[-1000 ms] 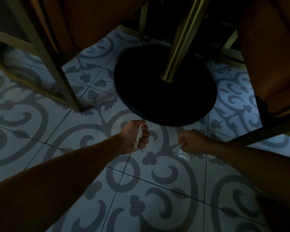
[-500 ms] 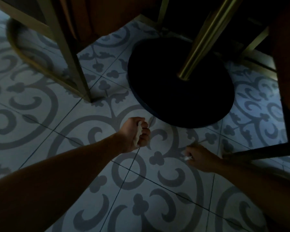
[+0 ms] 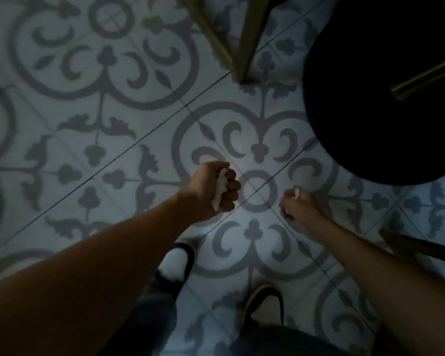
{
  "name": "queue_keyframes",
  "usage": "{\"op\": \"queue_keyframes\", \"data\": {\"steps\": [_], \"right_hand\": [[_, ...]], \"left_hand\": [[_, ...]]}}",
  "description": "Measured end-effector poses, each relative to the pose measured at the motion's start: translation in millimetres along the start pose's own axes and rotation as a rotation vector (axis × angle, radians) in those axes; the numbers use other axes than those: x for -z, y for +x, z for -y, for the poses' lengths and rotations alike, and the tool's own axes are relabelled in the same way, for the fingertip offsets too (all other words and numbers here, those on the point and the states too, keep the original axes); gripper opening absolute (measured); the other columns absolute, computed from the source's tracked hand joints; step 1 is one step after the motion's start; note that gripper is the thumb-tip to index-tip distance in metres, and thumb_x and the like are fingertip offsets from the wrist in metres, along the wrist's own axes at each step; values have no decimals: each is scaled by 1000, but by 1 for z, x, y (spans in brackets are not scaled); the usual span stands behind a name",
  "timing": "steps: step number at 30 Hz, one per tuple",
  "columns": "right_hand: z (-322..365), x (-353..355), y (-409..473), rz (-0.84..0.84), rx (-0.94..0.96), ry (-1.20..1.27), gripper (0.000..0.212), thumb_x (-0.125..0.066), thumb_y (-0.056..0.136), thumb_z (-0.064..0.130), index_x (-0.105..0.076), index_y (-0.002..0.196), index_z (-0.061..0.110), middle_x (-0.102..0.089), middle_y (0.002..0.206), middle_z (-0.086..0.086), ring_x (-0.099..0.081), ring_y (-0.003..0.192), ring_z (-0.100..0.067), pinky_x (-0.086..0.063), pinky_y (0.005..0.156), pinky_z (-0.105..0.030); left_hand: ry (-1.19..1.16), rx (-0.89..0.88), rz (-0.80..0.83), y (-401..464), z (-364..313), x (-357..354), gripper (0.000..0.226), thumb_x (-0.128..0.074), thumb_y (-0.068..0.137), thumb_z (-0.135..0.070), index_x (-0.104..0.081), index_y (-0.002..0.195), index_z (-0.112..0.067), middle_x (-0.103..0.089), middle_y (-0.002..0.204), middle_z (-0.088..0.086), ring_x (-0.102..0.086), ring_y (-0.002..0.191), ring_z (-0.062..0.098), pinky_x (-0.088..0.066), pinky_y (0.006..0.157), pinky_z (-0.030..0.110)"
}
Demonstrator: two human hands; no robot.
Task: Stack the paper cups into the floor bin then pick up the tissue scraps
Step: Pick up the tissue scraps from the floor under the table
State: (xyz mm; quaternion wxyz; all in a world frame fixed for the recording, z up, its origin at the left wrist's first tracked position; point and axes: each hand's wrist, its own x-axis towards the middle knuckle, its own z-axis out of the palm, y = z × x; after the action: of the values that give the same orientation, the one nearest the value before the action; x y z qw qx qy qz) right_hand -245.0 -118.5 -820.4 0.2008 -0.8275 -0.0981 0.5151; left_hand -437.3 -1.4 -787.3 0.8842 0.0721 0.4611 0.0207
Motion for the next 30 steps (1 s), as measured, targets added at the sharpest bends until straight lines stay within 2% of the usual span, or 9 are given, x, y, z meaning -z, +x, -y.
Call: {"op": "queue_keyframes", "data": {"steps": [4,8,14,20,25,28,30], "right_hand": [[47,-12,-85,100,0,226,34,-58,84,1,-42,58,15,-48,43,3,-45,51,-18,-36,53,-28],[100,-9,-176,204,-77,401,21,-59,87,15,-50,68,14,-48,59,-3,-46,49,-15,-37,51,-26],[168,25,-300,244,-116,602,15,-56,88,19,-52,74,15,-54,59,-3,-50,52,-17,-39,46,-26],[207,77,-389,168,-87,689,15,-55,91,19,-57,78,13,-59,68,-7,-54,52,-17,-40,52,-28],[224,129,-466,63,-51,783,10,-54,90,16,-59,84,10,-61,66,-7,-57,57,-19,-45,56,-30],[231,160,-511,-1,-22,941,15,-53,90,12,-59,76,9,-59,64,-7,-55,55,-20,-41,52,-30],[233,178,-541,-33,11,1026,20,-51,91,10,-59,73,10,-58,65,-8,-54,56,-20,-40,53,-31]], "left_hand": [[-112,-20,-54,-93,4,-6,29,-36,87,-30,-33,60,-21,-33,56,-2,-23,46,12,-13,44,19],[-174,-48,-90,-187,-1,-36,31,-39,87,-33,-37,60,-19,-39,54,-1,-28,45,12,-20,38,18],[-240,-69,-80,-304,-23,-103,31,-45,88,-35,-51,65,-15,-46,66,3,-38,51,14,-26,38,19],[-182,-59,7,-380,-35,-167,28,-52,85,-35,-62,78,-10,-55,79,7,-48,64,17,-36,51,25],[-137,-16,72,-428,-47,-235,29,-51,89,-31,-64,96,-6,-62,88,13,-55,75,23,-39,63,31],[-35,-17,168,-455,-55,-281,31,-69,78,-26,-63,102,-8,-61,92,11,-56,80,23,-39,70,32],[47,-20,216,-468,-57,-309,34,-73,76,-21,-60,106,-10,-61,96,10,-55,82,21,-39,72,31]]}}
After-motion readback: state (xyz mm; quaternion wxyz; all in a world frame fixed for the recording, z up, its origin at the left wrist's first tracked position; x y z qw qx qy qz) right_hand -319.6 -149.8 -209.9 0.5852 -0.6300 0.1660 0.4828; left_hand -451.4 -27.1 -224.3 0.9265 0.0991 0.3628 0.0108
